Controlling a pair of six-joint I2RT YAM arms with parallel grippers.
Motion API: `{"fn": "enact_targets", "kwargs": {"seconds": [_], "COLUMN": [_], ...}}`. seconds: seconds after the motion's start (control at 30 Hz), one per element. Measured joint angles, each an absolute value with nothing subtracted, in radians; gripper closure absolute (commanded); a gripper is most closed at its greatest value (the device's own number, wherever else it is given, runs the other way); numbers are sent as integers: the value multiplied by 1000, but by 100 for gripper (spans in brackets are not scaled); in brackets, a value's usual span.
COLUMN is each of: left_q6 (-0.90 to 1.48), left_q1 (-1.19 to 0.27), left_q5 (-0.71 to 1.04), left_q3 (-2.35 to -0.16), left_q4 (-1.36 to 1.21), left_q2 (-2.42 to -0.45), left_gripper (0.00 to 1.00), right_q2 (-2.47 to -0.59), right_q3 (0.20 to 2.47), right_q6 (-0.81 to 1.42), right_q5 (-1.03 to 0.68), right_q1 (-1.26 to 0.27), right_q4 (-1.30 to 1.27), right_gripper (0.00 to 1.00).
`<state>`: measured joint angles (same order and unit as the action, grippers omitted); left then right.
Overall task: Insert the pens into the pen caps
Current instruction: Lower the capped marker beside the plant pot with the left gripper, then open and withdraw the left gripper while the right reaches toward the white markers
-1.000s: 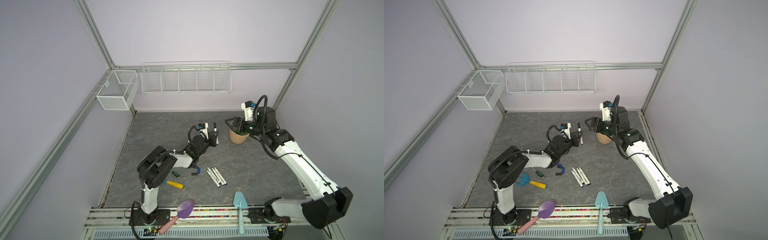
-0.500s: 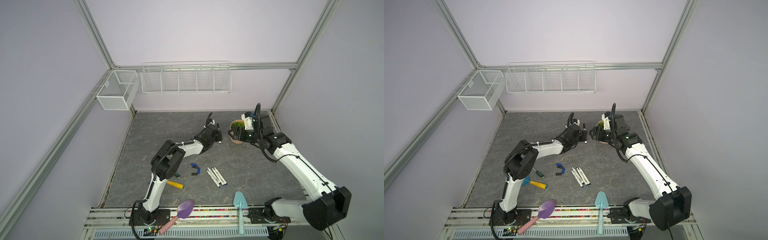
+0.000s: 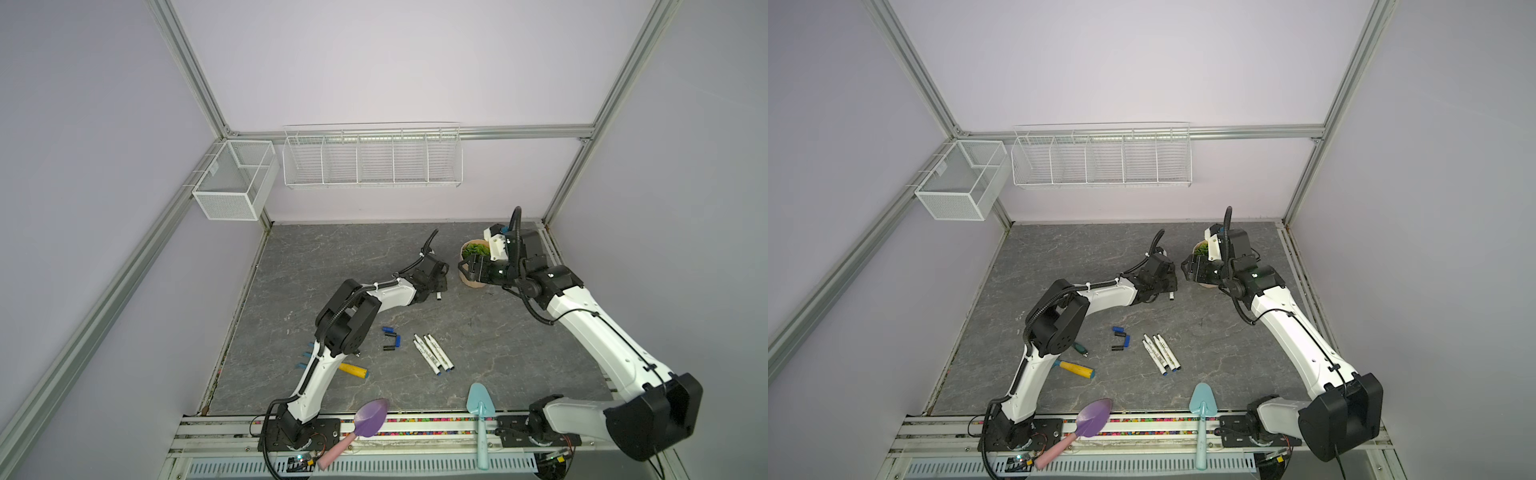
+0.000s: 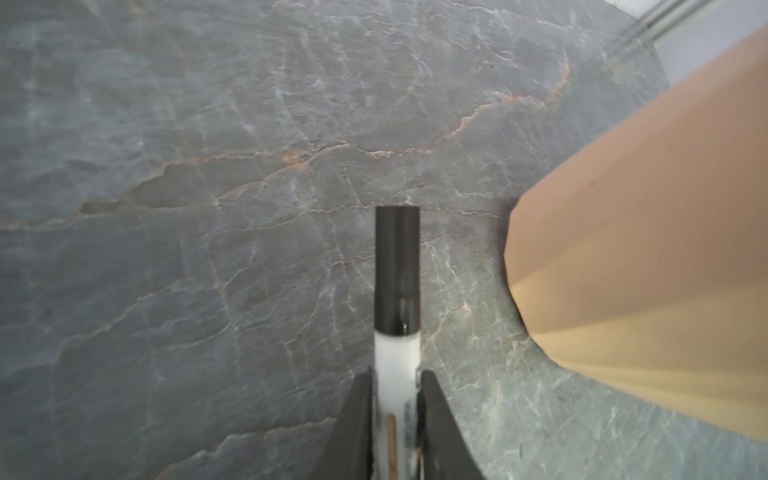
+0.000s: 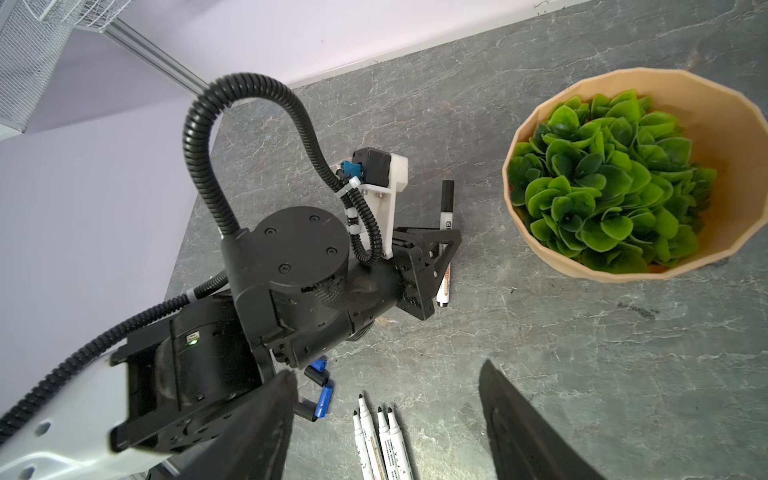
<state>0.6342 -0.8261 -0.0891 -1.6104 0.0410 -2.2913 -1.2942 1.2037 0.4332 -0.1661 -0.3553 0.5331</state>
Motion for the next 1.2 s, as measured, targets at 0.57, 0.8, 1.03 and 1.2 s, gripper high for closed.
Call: {"fn": "enact_targets", "kwargs": {"seconds": [0.57, 0.8, 1.03, 1.2], "left_q6": [560, 543, 532, 517], "left_q1": [-828, -828, -826, -817], "left_q5": [16, 99, 136, 142], "left_q3": [-1551, -1505, -1505, -1505], "left_q4": [-27, -81, -76, -69], "left_q2": [-2267, -2249, -2249, -2243], "left_gripper": [42, 40, 70, 69], "right_q2": [-1294, -1292, -1301, -1318], "right_q3": [1181, 1181, 1191, 1191], "right_q6": [410, 392, 389, 389], "right_q5": [-157, -157, -162, -168], "right_q1": [-328, -326, -323, -322], "right_q4": [540, 554, 572, 587], "right_gripper": [27, 26, 26, 26]}}
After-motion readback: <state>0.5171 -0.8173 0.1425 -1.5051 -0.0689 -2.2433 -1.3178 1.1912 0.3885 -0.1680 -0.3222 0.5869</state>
